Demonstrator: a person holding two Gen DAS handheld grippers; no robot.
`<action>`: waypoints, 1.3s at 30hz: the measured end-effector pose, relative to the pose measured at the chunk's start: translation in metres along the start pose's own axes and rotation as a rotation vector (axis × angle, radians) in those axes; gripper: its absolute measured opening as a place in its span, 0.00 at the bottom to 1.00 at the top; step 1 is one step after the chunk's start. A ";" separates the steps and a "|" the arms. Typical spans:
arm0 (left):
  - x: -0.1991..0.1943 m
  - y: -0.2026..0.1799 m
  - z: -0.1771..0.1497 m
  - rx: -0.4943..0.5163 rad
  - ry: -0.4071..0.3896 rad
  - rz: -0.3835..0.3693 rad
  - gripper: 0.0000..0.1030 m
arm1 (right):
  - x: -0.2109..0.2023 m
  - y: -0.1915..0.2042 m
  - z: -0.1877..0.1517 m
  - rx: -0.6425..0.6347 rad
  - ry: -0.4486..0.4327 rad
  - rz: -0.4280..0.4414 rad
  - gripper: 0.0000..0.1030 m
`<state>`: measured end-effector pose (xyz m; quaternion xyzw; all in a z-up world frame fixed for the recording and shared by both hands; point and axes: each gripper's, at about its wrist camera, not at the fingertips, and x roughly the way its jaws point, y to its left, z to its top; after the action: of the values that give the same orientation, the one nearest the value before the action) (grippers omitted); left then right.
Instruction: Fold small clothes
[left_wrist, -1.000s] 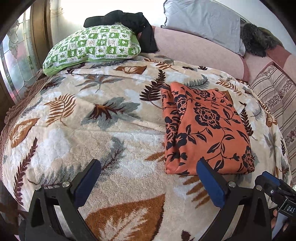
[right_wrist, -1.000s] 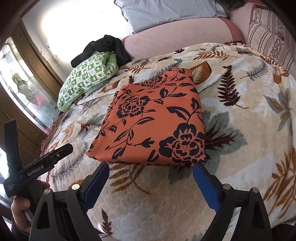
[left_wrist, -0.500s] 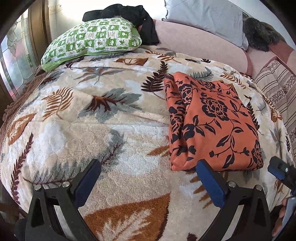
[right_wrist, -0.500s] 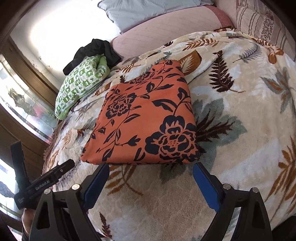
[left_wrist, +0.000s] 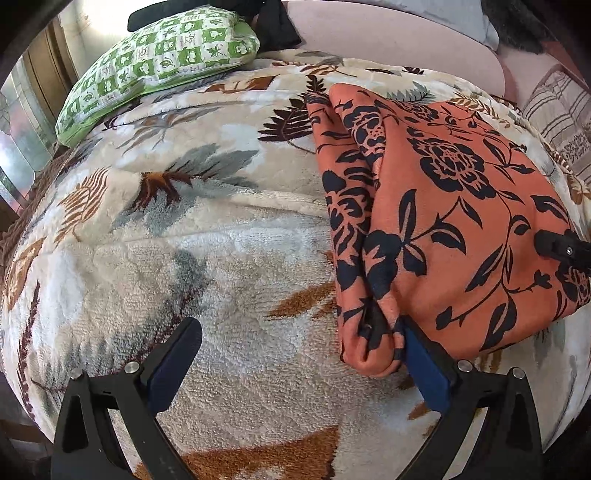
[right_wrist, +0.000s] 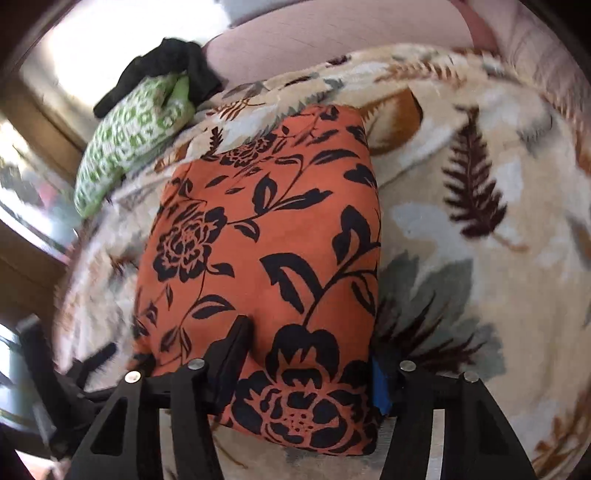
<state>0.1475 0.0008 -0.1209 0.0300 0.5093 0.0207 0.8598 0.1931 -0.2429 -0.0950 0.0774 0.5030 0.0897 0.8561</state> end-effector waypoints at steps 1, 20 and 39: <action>-0.001 0.000 0.000 0.000 0.004 -0.007 1.00 | 0.004 -0.001 0.003 -0.012 0.004 -0.037 0.54; 0.001 0.013 0.000 -0.050 0.018 -0.075 1.00 | 0.026 -0.039 0.034 0.197 0.033 0.193 0.64; -0.072 0.020 -0.018 -0.054 -0.107 -0.077 1.00 | -0.077 0.019 -0.042 -0.004 -0.182 0.039 0.86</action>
<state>0.0968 0.0164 -0.0654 -0.0117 0.4625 -0.0002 0.8866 0.1176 -0.2408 -0.0457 0.0935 0.4212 0.1001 0.8966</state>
